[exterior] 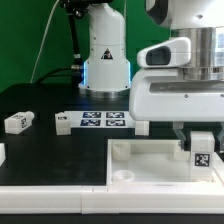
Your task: Assemble one leg
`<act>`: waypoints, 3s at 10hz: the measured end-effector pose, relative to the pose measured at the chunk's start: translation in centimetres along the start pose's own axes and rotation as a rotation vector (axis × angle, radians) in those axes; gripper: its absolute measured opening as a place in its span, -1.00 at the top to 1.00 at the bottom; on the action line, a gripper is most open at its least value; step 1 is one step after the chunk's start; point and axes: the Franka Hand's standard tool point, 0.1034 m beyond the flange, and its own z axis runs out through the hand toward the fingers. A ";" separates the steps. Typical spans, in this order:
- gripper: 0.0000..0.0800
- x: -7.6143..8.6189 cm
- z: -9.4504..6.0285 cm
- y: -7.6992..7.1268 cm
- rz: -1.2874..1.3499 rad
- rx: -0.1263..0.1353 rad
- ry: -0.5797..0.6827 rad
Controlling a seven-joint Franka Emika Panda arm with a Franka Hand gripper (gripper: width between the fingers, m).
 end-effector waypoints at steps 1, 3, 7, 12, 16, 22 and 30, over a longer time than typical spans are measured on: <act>0.27 0.0 0.0 -0.1 0.129 0.011 0.000; 0.27 -0.2 0.1 -0.4 0.355 0.013 -0.005; 0.27 -0.3 0.2 -0.4 0.626 0.025 -0.025; -0.59 -0.5 0.2 -0.6 0.383 0.026 -0.023; -0.62 -0.4 0.0 -0.9 -0.053 0.015 -0.017; -0.62 0.3 -0.6 -0.6 -0.542 -0.001 -0.018; 0.27 0.3 -0.5 -0.5 -0.231 0.000 -0.018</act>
Offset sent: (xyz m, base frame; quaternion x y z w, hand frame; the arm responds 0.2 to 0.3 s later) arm 0.0022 0.0073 -0.0034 -0.0250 0.0075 0.2237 0.9743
